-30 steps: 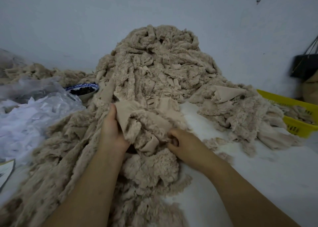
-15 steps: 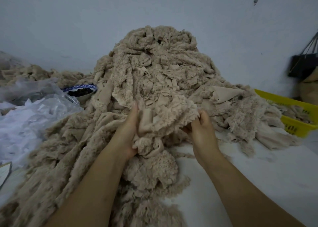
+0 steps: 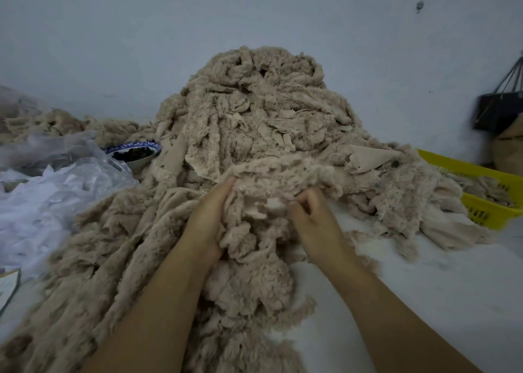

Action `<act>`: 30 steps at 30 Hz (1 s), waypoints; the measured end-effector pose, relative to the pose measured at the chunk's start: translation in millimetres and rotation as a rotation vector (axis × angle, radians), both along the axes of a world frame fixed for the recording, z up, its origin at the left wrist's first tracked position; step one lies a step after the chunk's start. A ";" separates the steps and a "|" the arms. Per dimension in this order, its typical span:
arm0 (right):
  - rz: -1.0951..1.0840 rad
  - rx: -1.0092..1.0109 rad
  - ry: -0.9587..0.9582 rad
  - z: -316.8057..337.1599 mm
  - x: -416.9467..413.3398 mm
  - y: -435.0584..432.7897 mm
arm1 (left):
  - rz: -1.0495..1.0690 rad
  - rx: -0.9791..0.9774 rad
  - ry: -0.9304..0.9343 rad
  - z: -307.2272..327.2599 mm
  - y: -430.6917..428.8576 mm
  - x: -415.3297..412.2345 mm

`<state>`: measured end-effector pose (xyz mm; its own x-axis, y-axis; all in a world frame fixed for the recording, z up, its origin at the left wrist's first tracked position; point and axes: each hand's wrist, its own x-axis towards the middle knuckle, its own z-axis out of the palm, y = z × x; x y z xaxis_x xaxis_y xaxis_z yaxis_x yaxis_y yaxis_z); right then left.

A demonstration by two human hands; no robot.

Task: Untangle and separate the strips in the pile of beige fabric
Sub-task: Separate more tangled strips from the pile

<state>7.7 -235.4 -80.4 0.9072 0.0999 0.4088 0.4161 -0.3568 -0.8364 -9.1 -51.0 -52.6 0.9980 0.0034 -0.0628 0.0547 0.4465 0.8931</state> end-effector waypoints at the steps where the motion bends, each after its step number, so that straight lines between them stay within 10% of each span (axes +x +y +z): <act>1: 0.028 -0.081 -0.019 -0.9 -1.7 3.6 | -0.021 -0.101 0.022 1.6 1.3 0.4; 5: 0.163 -0.170 0.091 -5.2 -6.0 13.8 | -0.030 -0.379 -0.025 0.0 3.5 3.8; 13: 0.310 0.831 0.605 7.7 -0.2 0.2 | -0.165 -0.315 -0.041 -0.9 -0.8 -0.2; 20: 0.453 1.394 0.569 14.4 9.0 -21.7 | 0.302 -0.418 0.129 -5.7 22.6 14.1; 24: 0.295 1.046 0.600 10.3 6.4 -15.3 | 0.430 -0.388 0.051 0.8 12.7 17.9; 30: 0.070 -0.269 0.218 -3.7 -6.3 -5.5 | 0.218 -0.498 0.020 -2.8 28.4 11.7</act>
<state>1.3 -240.9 -84.1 0.9572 0.2432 0.1569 0.2698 -0.5534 -0.7880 2.7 -22.6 -55.4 0.9762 0.1748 -0.1286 -0.0714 0.8183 0.5704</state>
